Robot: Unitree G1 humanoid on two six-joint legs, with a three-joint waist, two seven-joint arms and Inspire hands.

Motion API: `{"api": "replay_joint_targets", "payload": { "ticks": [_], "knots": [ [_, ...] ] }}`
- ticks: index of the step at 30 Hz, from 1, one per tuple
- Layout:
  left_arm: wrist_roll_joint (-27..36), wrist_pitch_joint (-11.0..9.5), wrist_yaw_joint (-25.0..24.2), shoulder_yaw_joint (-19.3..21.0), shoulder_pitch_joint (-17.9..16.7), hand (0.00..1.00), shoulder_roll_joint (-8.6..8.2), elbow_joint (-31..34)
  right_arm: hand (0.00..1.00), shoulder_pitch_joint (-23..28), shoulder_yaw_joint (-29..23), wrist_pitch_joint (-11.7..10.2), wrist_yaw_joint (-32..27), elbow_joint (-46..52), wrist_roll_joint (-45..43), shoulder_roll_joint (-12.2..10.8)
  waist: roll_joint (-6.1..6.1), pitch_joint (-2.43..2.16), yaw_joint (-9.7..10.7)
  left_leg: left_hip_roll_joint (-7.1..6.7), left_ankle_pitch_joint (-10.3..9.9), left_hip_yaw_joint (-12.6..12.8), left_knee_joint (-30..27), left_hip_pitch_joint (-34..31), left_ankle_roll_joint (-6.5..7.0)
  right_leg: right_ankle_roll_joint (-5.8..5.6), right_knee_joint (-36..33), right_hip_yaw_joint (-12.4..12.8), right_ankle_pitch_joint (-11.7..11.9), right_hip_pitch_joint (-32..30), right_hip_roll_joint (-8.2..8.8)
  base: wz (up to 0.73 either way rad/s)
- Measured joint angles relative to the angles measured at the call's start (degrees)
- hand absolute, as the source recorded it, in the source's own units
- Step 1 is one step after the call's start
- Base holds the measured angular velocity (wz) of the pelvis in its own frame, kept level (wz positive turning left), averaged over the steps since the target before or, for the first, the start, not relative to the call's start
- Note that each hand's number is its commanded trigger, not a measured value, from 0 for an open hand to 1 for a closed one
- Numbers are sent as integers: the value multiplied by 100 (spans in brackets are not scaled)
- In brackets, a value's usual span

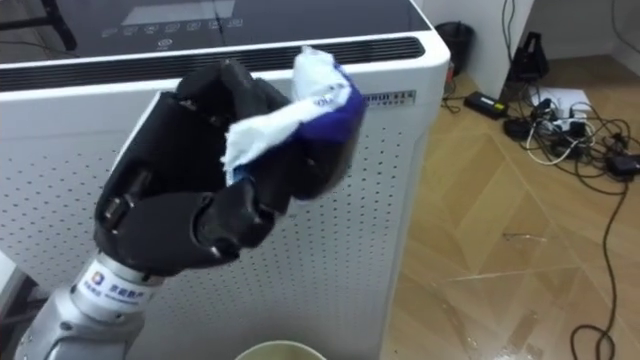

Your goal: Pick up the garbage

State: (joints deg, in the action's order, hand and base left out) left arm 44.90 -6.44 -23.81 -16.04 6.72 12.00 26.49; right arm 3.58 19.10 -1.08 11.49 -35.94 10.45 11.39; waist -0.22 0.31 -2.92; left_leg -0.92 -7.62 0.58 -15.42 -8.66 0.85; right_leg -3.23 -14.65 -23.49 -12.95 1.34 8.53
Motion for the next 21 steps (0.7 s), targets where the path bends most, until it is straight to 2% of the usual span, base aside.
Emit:
{"api": "replay_joint_targets", "payload": {
  "ticks": [4, 11, 16, 17, 21],
  "knots": [
    [569, 24, -353, 1, 244, 100, -69, 18, 100, -5, 5, 93, -18, -1, -7, -5, 46, -3, 1, 18, 0, 65, -2, 15, 1, 6, -32, 62, 3, -15, -2, -6],
    [571, 239, -516, -74, 218, 100, -105, 44, 100, -10, 21, 139, 2, -2, -90, -24, 33, 8, 89, 21, 0, 65, -16, 12, 1, 6, -60, 67, 3, -24, -4, 0],
    [550, 321, -764, -59, -26, 100, 115, -183, 100, -57, -17, 222, 4, -1, -87, -27, 22, 31, 33, 22, 1, 69, -60, -73, 5, 15, -148, 64, -4, -137, 18, 0],
    [541, 327, -815, -57, -58, 100, 144, -270, 100, -82, -23, 236, 3, -1, -87, -23, 34, 50, 14, 22, 0, 68, -81, -94, 5, 15, -163, 60, -4, -155, 20, 0],
    [74, 501, -900, -35, -256, 100, 198, -762, 100, -244, -30, 249, -7, -5, -182, 10, 58, 78, -78, 35, 14, 47, -215, -395, 26, 45, -333, 37, -22, -453, 45, 3]
  ]
}}
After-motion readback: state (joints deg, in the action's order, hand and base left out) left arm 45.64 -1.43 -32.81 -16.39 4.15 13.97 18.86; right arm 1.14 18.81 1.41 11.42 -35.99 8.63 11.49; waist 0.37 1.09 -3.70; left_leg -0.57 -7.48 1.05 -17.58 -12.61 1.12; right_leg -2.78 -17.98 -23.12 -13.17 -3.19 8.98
